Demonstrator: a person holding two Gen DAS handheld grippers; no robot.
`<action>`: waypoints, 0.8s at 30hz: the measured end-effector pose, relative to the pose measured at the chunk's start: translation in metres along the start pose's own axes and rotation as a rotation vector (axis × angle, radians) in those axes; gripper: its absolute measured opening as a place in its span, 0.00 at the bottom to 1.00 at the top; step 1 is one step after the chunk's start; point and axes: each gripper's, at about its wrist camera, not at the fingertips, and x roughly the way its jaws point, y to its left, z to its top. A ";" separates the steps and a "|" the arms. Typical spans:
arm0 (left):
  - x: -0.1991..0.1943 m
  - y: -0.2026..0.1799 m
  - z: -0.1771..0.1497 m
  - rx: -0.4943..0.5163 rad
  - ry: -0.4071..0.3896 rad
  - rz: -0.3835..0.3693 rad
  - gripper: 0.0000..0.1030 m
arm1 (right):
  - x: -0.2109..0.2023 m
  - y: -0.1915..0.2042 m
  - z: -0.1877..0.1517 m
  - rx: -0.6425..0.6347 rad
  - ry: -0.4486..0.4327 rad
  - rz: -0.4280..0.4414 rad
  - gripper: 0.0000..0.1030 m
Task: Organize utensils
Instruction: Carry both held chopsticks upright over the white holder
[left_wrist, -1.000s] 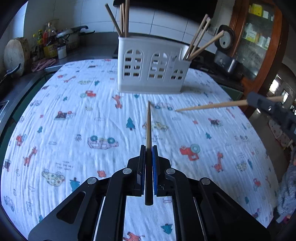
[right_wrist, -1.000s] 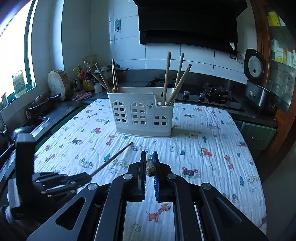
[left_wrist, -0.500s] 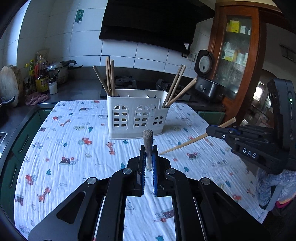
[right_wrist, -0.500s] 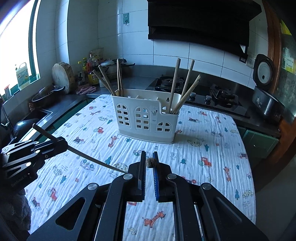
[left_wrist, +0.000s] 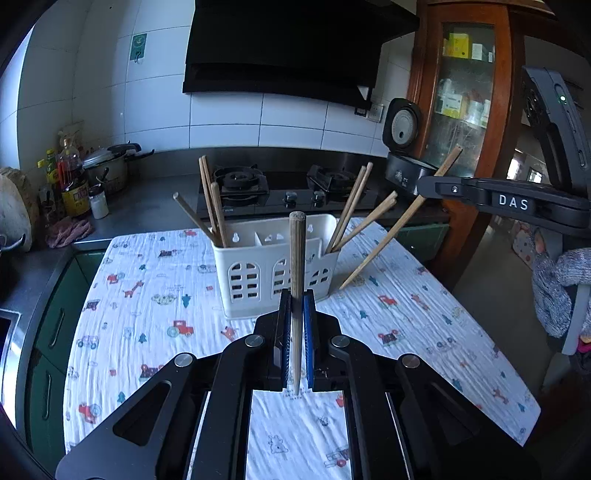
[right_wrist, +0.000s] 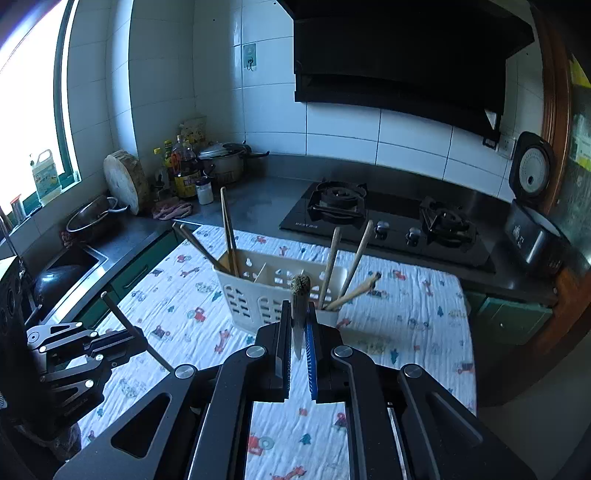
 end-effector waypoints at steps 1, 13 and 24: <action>-0.002 0.001 0.007 0.001 -0.009 -0.002 0.05 | 0.000 -0.001 0.008 -0.008 -0.005 -0.012 0.07; -0.025 0.008 0.103 0.027 -0.180 0.034 0.05 | 0.021 -0.011 0.068 0.003 -0.032 -0.050 0.07; -0.001 0.023 0.136 -0.005 -0.244 0.109 0.05 | 0.048 -0.014 0.072 0.008 -0.010 -0.032 0.07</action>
